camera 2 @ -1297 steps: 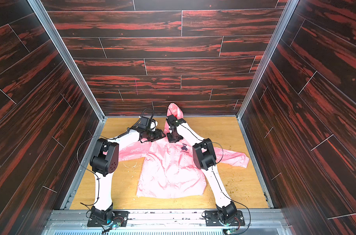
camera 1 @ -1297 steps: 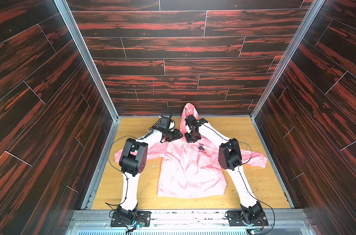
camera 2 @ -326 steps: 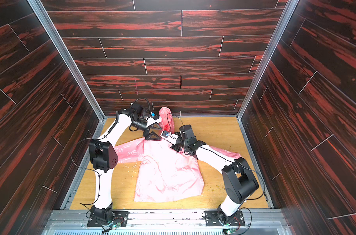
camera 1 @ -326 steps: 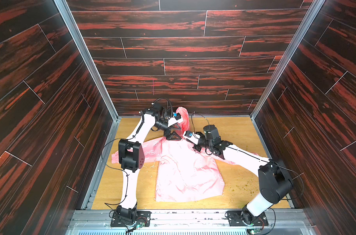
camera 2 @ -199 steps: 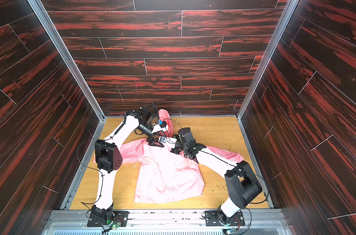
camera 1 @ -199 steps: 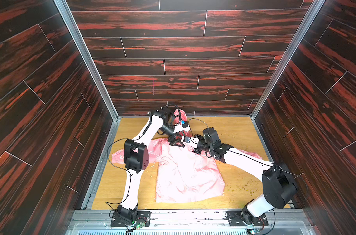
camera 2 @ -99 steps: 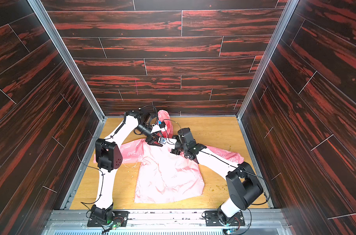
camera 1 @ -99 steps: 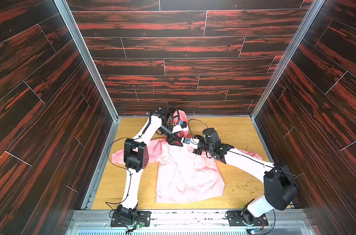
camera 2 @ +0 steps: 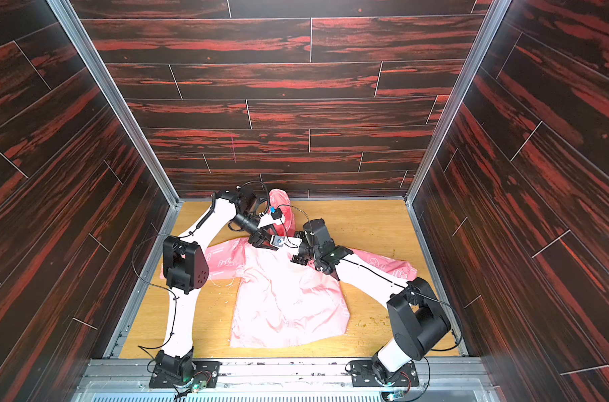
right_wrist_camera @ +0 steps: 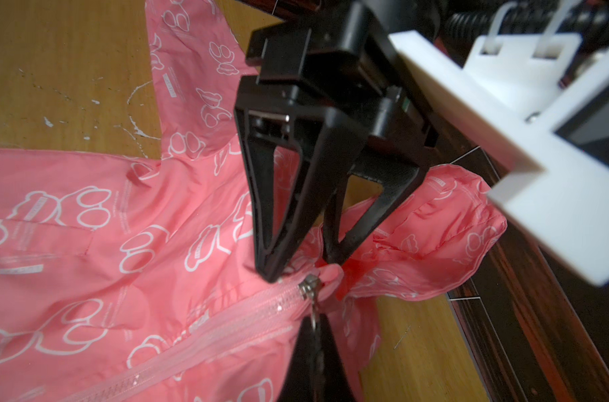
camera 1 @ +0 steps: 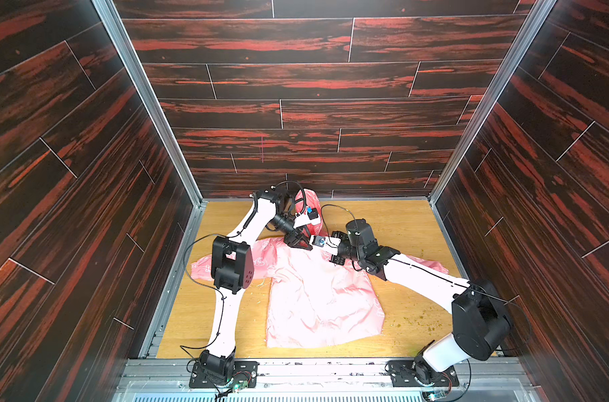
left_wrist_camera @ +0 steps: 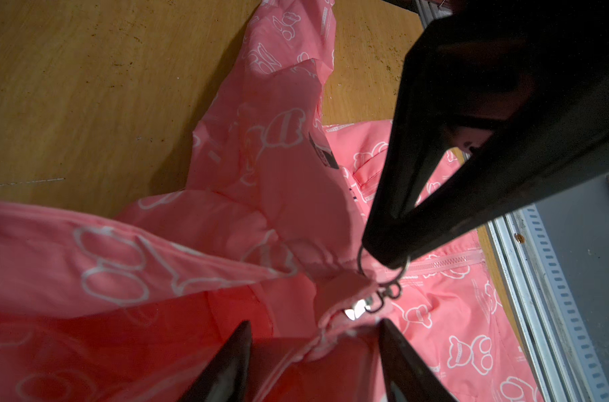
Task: Unzip the jacket
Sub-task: Unzip the zipper on the jacket.
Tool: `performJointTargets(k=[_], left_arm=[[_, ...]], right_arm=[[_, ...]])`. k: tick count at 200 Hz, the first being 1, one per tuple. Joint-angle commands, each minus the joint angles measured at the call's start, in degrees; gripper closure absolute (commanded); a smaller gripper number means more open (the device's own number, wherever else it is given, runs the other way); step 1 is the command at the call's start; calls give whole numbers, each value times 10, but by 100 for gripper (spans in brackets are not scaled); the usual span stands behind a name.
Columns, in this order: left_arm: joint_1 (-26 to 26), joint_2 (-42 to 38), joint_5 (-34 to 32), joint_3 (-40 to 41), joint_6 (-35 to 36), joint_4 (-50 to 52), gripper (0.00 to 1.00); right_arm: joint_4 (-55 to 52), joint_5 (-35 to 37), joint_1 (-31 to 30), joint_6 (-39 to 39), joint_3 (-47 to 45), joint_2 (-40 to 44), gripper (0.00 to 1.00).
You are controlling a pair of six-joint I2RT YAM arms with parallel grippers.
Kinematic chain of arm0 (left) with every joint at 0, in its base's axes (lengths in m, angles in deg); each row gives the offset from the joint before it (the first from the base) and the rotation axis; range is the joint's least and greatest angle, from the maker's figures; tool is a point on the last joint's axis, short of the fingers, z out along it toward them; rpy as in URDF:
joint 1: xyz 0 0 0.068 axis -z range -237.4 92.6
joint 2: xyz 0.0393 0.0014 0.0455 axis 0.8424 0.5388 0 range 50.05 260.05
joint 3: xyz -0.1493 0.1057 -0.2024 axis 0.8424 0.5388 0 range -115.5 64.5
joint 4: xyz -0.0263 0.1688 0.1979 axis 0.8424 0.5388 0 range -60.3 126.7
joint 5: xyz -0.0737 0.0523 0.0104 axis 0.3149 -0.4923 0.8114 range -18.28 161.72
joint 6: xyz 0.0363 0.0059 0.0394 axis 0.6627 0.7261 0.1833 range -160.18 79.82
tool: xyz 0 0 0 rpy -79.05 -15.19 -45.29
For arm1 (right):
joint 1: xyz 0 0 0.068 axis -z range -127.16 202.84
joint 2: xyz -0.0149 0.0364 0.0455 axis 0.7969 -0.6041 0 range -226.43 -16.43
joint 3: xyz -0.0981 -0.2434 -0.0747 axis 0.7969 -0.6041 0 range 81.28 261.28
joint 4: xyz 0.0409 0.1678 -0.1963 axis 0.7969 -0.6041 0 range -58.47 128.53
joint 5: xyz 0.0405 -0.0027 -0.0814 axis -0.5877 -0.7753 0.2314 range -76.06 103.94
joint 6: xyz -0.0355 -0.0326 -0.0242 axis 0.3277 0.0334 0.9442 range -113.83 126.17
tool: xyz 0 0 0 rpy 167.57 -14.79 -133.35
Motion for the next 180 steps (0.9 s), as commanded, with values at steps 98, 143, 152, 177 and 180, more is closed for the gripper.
performJointTargets(k=[98,143,152,177,180], left_arm=[[-8,1,53,-4,-72,-35,100],[-37,21,135,-45,-175,-54,98],[-37,20,133,-41,-189,-65,97],[-38,5,141,-1,-276,-149,100],[-37,4,141,0,-279,-152,100]], right_arm=[[10,54,-8,12,10,22,100],[46,148,-29,28,-1,11,100],[52,166,-38,29,-3,7,100],[79,227,-61,39,-10,-9,100],[85,234,-62,40,-13,-11,100]])
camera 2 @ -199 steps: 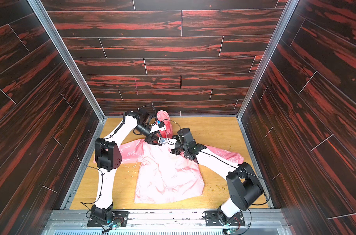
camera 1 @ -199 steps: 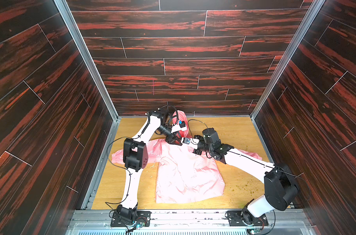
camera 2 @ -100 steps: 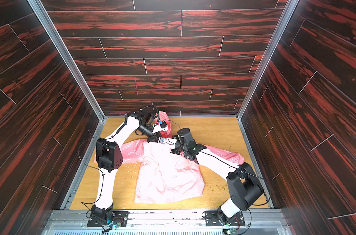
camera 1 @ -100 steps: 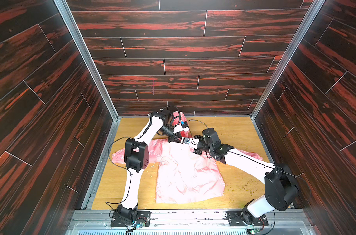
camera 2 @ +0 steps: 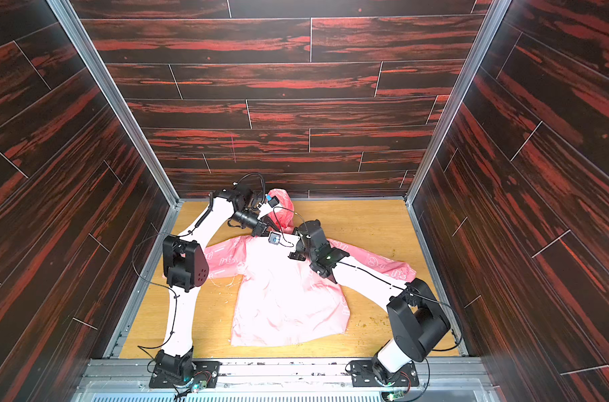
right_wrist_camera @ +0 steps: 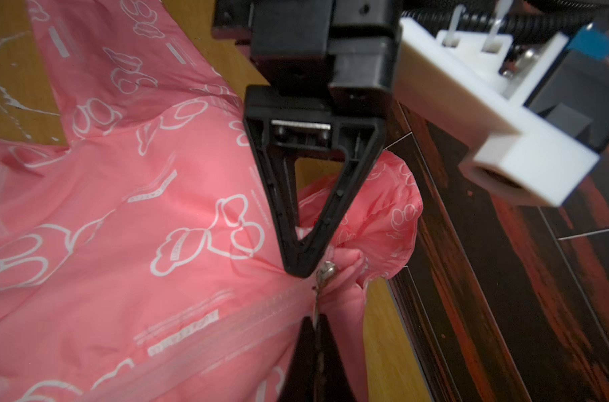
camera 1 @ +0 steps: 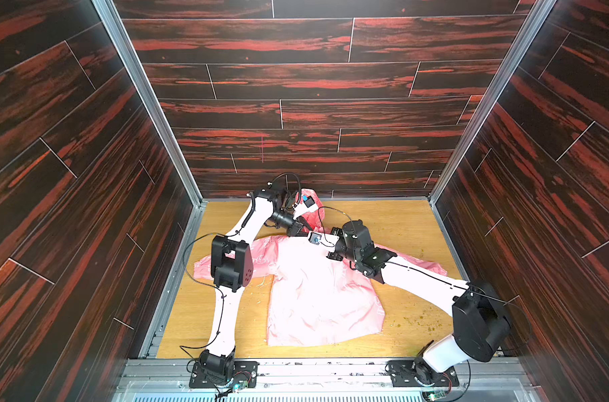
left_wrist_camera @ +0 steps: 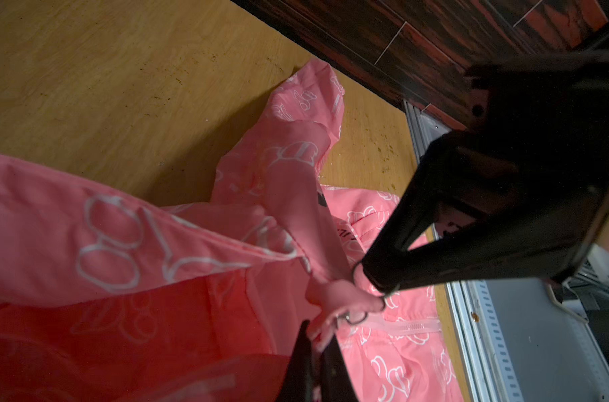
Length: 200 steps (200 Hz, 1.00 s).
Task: Unzip the jacket
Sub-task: Unzip the zipper on the jacket.
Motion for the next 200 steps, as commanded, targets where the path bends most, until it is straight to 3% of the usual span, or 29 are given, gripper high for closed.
performJointTargets(k=[1,63,134,170,200], left_arm=[[-12,-13,27,17,-87,-83,100],[-40,11,93,-35,-157,-79,100],[-43,4,68,-37,-178,-101,100],[-44,1,34,-31,-199,-132,100],[-43,1,7,-30,-217,-160,100]], right_arm=[[37,69,-25,14,-14,-13,100],[112,198,-66,50,-63,-57,100],[178,276,-125,84,-142,-84,100],[101,280,-167,33,-158,-67,100],[-22,264,-214,-70,-147,-46,100]])
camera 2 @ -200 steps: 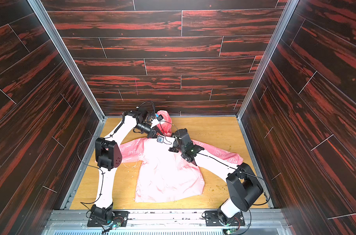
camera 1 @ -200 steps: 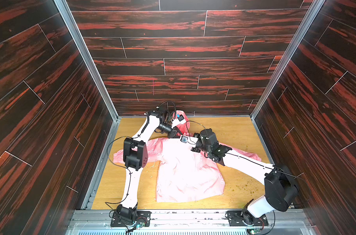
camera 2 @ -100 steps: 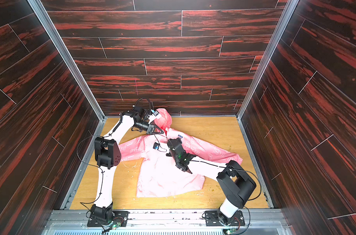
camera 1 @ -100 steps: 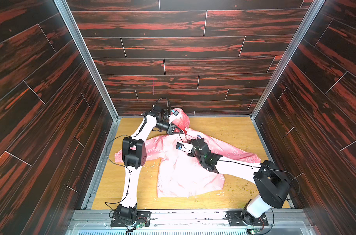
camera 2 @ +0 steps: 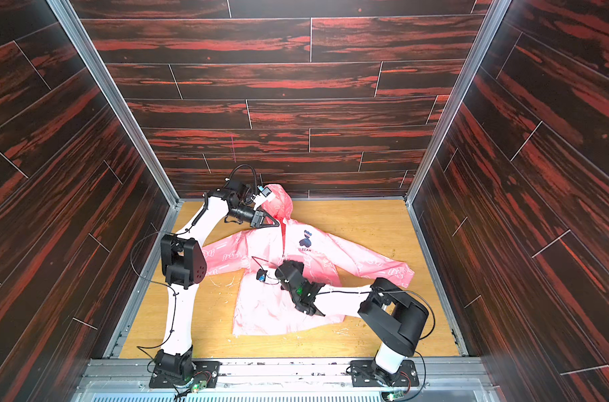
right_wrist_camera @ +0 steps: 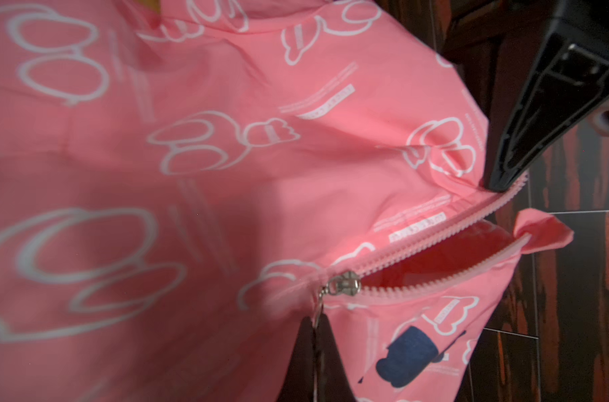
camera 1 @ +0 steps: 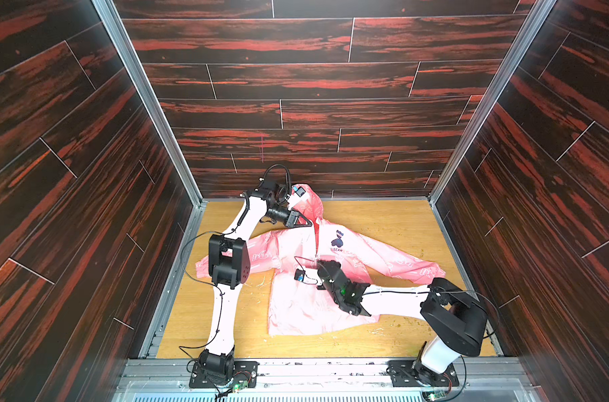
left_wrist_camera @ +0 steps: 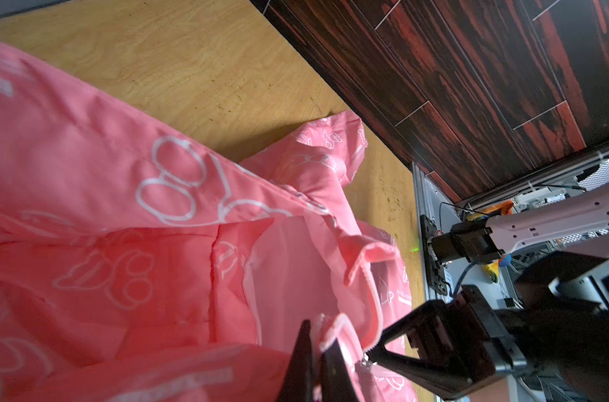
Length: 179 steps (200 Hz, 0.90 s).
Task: Unzip the jacket
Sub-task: Unzip the zipper on the jacket.
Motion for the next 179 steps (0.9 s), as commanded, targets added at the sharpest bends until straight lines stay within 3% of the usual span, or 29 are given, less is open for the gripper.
performJointTargets(k=[1,38,81,133,179], left_arm=[[-9,-19,-9,-14,-27,-64,100],[-9,-5,-44,-15,-60,-105,100],[-8,12,-88,-9,-55,-109,100],[-3,13,-183,32,-89,-178,100],[-3,-3,-195,80,-100,-245,100]], right_arm=[[-151,-31,-43,-97,-2,21,100],[-351,-101,-111,-248,48,27,100],[-500,-202,-202,-380,101,23,100],[-536,-284,-289,-487,118,26,100],[-529,-300,-323,-578,83,51,100]])
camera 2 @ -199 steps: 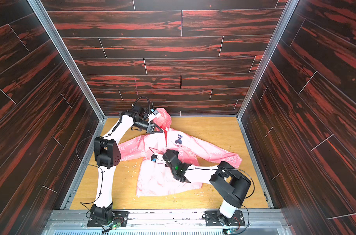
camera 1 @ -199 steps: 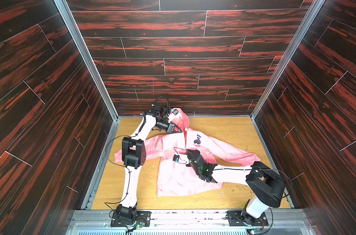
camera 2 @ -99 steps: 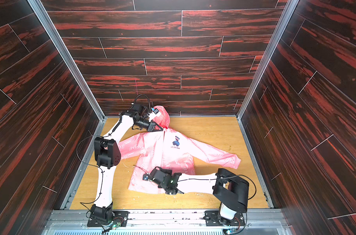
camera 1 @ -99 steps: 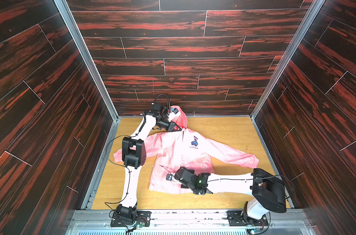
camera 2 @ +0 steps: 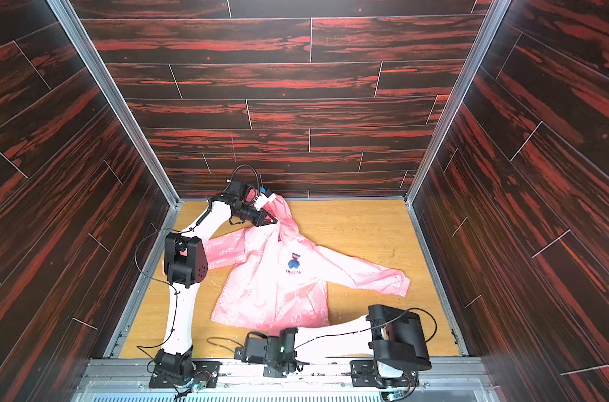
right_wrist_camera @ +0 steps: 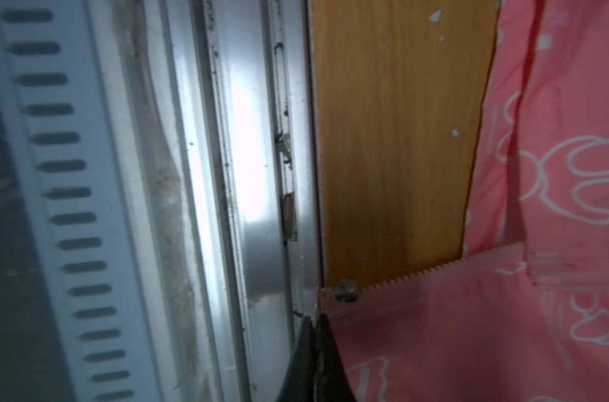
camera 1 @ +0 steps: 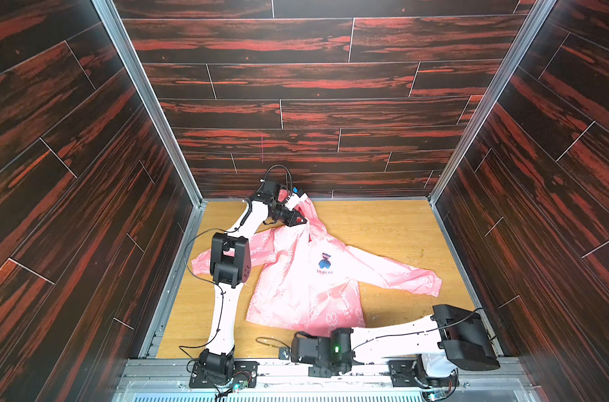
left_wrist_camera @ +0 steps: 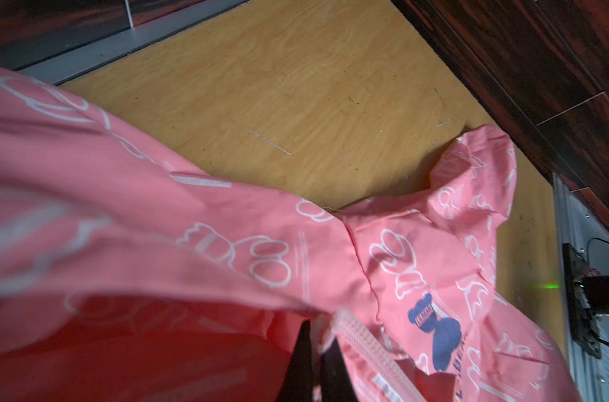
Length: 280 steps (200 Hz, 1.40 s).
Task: Unzip the jacket
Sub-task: Unzip the zipper on the jacket, then smooth out the jacket at the center of the board.
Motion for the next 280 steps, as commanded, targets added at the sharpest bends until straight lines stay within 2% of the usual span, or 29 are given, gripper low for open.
performJointTargets(k=[1,14,20,25,33,37,38,39,41,43,46,49,61,84,115,143,153,174,181,203,233,248,257,264,269,280], left_arm=[[-2,-20,-11,21,-11,-53,100],[-2,-40,-10,55,-10,-82,100],[-1,-57,-11,81,-10,-107,88],[-1,-76,-13,111,-11,-134,77],[-2,-112,-16,170,-14,-191,63],[-1,-131,-19,201,-13,-222,57],[-2,-137,-20,208,-13,-230,54],[-2,-142,-20,216,-13,-238,48],[-2,-153,-26,230,-13,-253,29],[-2,-162,-31,244,-14,-268,15],[-2,-178,-41,266,-18,-293,5],[-2,-191,-49,282,-20,-313,1],[-2,-244,-81,341,-24,-365,0],[-2,-328,-204,398,-71,-386,0],[-2,-402,-403,389,-125,-253,0],[-3,-459,-492,446,-186,-194,0],[-2,-486,-497,487,-215,-194,0],[-3,-541,-517,576,-301,-191,4],[-2,-557,-526,607,-333,-189,7],[-3,-588,-525,672,-407,-160,10],[-3,-595,-504,711,-461,-115,10],[-3,-590,-479,730,-480,-111,9],[-3,-580,-457,736,-489,-104,9],[-2,-568,-439,736,-497,-96,10],[-2,-556,-429,736,-503,-91,11],[0,-533,-401,743,-511,-89,16]], right_arm=[[-19,-27,-7,-76,-17,35,100],[-27,27,-5,-105,-17,39,100],[-36,37,4,-116,-11,37,99],[-44,37,14,-125,-6,35,91],[-59,38,33,-149,6,29,70],[-67,37,45,-160,14,25,66],[-70,35,49,-163,16,24,66],[-72,33,52,-166,17,23,66],[-75,28,58,-169,20,22,66],[-77,22,63,-172,23,22,66],[-79,15,69,-175,27,22,64],[-80,12,75,-178,30,22,63],[-76,6,100,-195,36,34,53],[-80,-35,188,-241,52,62,46],[-89,-31,324,-259,85,88,44],[-105,-58,487,-245,153,34,41],[-101,-90,540,-234,176,3,40],[-133,-106,611,-204,243,-72,35],[-147,-99,623,-189,262,-95,26],[-179,-108,652,-145,310,-148,15],[-173,-171,688,-119,308,-173,14],[-167,-163,698,-114,294,-178,15],[-169,-151,704,-114,289,-186,18],[-169,-140,709,-113,283,-191,24],[-166,-137,715,-111,279,-194,32],[-164,-135,728,-112,273,-200,57]])
